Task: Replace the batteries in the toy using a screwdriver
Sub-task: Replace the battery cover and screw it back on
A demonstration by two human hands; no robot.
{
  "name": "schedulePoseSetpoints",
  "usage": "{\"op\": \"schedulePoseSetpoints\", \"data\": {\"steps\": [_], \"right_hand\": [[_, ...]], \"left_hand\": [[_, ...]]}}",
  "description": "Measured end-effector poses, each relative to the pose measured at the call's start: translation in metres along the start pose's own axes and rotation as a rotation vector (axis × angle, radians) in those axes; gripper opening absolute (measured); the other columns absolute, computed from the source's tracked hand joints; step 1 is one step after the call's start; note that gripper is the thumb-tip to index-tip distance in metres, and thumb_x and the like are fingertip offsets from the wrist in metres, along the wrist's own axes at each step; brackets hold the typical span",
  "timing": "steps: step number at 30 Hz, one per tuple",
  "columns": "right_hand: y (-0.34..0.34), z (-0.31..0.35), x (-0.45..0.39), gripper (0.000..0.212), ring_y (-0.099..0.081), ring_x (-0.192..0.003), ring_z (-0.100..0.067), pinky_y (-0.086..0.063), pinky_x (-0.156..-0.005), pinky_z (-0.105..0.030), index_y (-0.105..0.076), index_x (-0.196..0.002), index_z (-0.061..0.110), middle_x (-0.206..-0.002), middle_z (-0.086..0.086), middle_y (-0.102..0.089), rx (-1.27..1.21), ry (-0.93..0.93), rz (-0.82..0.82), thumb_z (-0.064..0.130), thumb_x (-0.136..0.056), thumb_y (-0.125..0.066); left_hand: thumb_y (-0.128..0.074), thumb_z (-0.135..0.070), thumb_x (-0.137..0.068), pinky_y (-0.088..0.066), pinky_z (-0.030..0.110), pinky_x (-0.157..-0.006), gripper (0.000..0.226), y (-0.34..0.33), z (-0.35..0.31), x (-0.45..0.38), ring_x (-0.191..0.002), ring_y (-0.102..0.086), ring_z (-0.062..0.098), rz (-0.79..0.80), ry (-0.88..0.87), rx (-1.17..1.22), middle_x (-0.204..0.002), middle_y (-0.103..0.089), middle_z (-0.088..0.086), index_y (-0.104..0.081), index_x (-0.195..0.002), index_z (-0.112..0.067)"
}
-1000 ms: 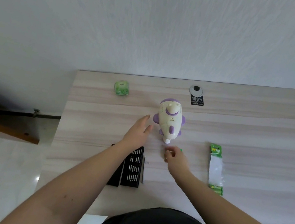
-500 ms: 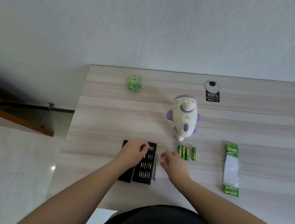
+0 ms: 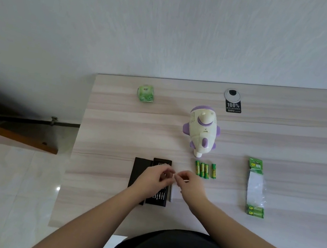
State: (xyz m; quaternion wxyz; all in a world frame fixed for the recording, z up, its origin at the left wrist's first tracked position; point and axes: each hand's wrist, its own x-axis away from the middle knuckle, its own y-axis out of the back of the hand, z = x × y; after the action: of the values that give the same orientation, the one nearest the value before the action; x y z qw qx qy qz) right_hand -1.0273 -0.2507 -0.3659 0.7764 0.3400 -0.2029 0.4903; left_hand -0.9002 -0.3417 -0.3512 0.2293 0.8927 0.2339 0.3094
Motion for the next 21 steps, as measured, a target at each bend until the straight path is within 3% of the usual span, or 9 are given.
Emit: {"op": "schedulePoseSetpoints", "data": {"steps": [2, 7, 12, 16, 21], "right_hand": [[0.005, 0.003, 0.011, 0.018, -0.064, -0.092, -0.016, -0.053, -0.073, -0.028, -0.066, -0.102, 0.016, -0.098, -0.002, -0.069, -0.240, -0.106, 0.083, 0.030, -0.094, -0.058], [0.020, -0.001, 0.031, 0.024, -0.062, -0.101, -0.018, -0.052, -0.076, -0.029, -0.067, -0.109, 0.012, -0.105, -0.006, -0.070, -0.510, -0.238, 0.193, 0.030, -0.093, -0.061], [0.029, -0.012, 0.043, 0.025, -0.061, -0.105, -0.020, -0.050, -0.077, -0.029, -0.065, -0.113, 0.009, -0.110, -0.007, -0.068, -0.692, -0.344, 0.218, 0.024, -0.093, -0.060], [0.032, -0.012, 0.046, 0.022, -0.062, -0.102, -0.018, -0.050, -0.077, -0.028, -0.065, -0.112, 0.009, -0.110, -0.007, -0.068, -0.693, -0.368, 0.205, 0.020, -0.094, -0.060], [0.034, -0.001, 0.038, 0.025, -0.065, -0.100, -0.019, -0.053, -0.075, -0.027, -0.065, -0.113, 0.006, -0.107, -0.010, -0.070, -0.636, -0.327, 0.198, 0.019, -0.092, -0.062]], "left_hand": [[-0.067, -0.032, -0.089, -0.049, 0.015, -0.075, 0.028, -0.006, -0.003, 0.003, -0.086, -0.059, -0.002, 0.070, -0.013, 0.014, -0.096, -0.065, -0.015, -0.059, -0.115, -0.030], [-0.067, -0.025, -0.089, -0.052, 0.015, -0.079, 0.028, -0.013, -0.015, 0.004, -0.085, -0.063, 0.000, -0.026, -0.102, 0.002, -0.097, -0.067, -0.012, -0.061, -0.117, -0.025], [-0.061, -0.029, -0.092, -0.054, 0.024, -0.079, 0.020, -0.024, -0.022, 0.006, -0.084, -0.066, 0.011, -0.120, -0.321, -0.264, -0.094, -0.072, -0.002, -0.067, -0.106, -0.016], [-0.047, -0.041, -0.090, -0.056, 0.033, -0.062, 0.035, -0.034, -0.021, 0.010, -0.068, -0.066, 0.013, -0.198, -0.388, -0.316, -0.079, -0.071, -0.002, -0.070, -0.092, -0.015], [-0.065, -0.028, -0.089, -0.057, 0.030, -0.061, 0.016, -0.034, -0.024, 0.017, -0.066, -0.067, 0.014, -0.320, -0.340, -0.296, -0.075, -0.071, 0.000, -0.071, -0.091, -0.013]]}}
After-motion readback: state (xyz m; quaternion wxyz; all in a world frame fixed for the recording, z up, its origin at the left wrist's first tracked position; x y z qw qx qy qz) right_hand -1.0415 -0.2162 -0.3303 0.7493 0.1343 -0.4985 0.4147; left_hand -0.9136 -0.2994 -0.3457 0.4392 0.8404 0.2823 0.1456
